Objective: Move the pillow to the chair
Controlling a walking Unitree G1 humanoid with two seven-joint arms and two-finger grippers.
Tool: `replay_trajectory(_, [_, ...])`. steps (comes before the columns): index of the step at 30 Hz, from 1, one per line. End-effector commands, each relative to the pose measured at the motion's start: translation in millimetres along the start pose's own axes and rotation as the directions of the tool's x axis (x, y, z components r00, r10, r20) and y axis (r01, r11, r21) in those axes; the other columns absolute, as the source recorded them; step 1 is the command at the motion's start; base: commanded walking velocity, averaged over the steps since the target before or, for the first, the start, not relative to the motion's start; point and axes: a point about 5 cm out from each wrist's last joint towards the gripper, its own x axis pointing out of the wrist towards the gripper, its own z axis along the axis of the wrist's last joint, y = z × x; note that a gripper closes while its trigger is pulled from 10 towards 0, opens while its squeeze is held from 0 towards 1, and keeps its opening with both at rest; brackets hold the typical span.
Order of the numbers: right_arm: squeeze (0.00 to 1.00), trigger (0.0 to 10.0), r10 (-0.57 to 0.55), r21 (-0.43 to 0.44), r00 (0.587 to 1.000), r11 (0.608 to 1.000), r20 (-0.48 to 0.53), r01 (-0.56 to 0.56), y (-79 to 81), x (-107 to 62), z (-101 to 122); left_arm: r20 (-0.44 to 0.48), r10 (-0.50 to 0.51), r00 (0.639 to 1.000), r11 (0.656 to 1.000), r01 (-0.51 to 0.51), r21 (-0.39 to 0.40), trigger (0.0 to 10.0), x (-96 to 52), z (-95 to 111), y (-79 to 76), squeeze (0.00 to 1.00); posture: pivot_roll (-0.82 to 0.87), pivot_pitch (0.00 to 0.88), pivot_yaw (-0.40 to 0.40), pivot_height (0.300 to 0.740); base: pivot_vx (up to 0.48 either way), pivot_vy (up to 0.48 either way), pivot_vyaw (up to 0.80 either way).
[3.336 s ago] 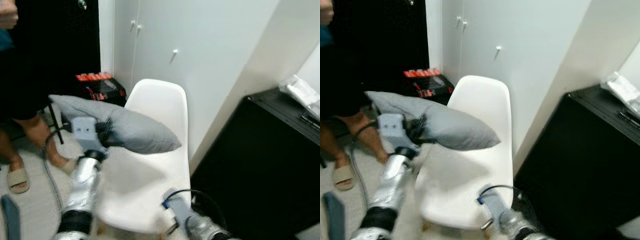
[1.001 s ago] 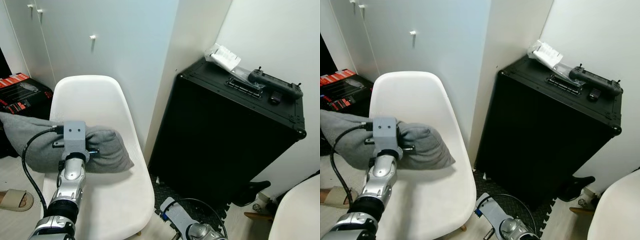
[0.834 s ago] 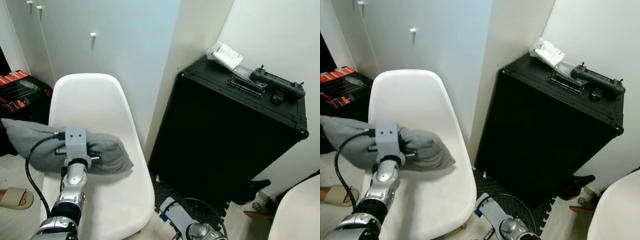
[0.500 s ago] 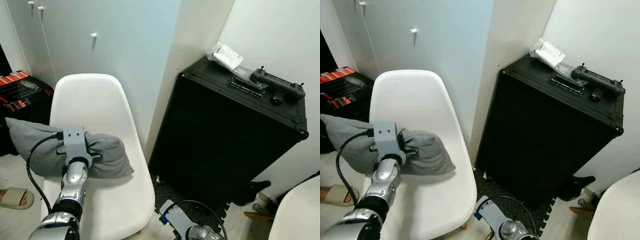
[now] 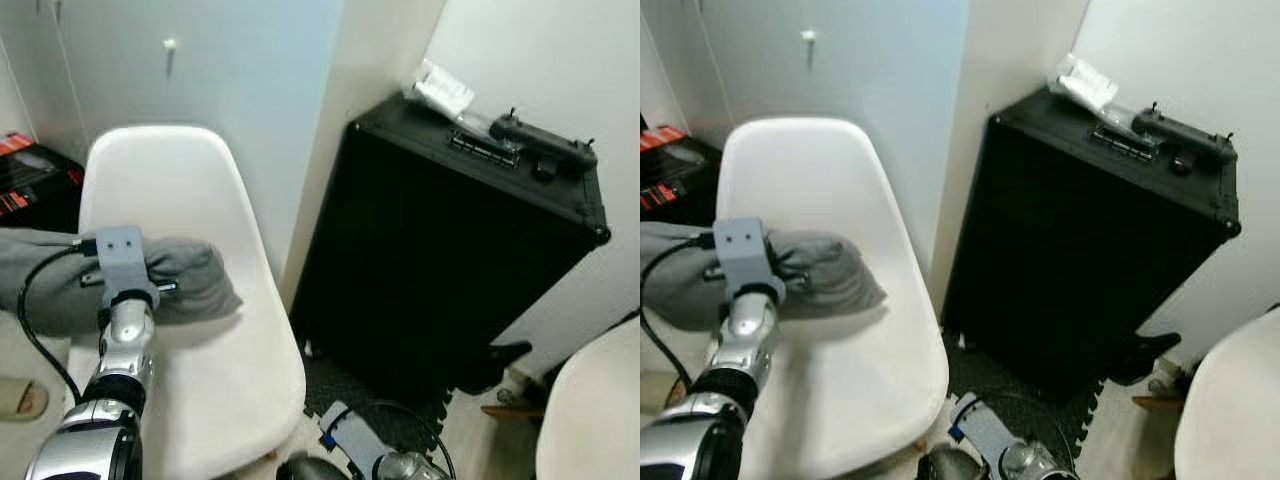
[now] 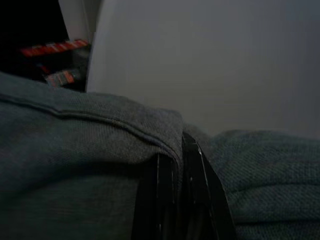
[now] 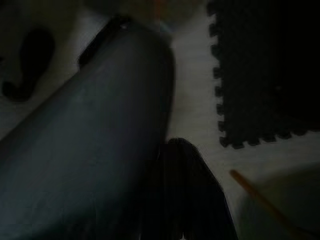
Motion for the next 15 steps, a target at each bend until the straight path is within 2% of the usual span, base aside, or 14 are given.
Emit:
replay_trajectory(1, [0.00,10.0,0.015,0.014,0.999,1.000,-0.032,-0.014,3.6,-0.5,-12,0.065,-0.001,0.998,1.000,0.001,0.005,10.0,4.1,11,-2.8,0.00,-0.04,0.100,-0.175,0.617,0.000,0.000,0.00])
replay_trajectory(9, [0.00,10.0,0.017,0.000,0.999,1.000,-0.031,-0.017,2.6,-0.6,-10,0.075,0.016,0.997,1.000,-0.016,-0.002,10.0,6.7,15,-1.4,0.00,-0.05,0.109,-0.183,0.617,0.000,0.000,0.00])
replay_trajectory(15, [0.00,10.0,0.020,-0.026,0.999,0.999,-0.045,-0.022,1.9,-1.5,-15,0.134,0.062,0.989,0.998,-0.065,0.022,10.0,16.9,33,9.4,0.00,-0.06,0.129,-0.192,0.617,0.000,0.000,0.00])
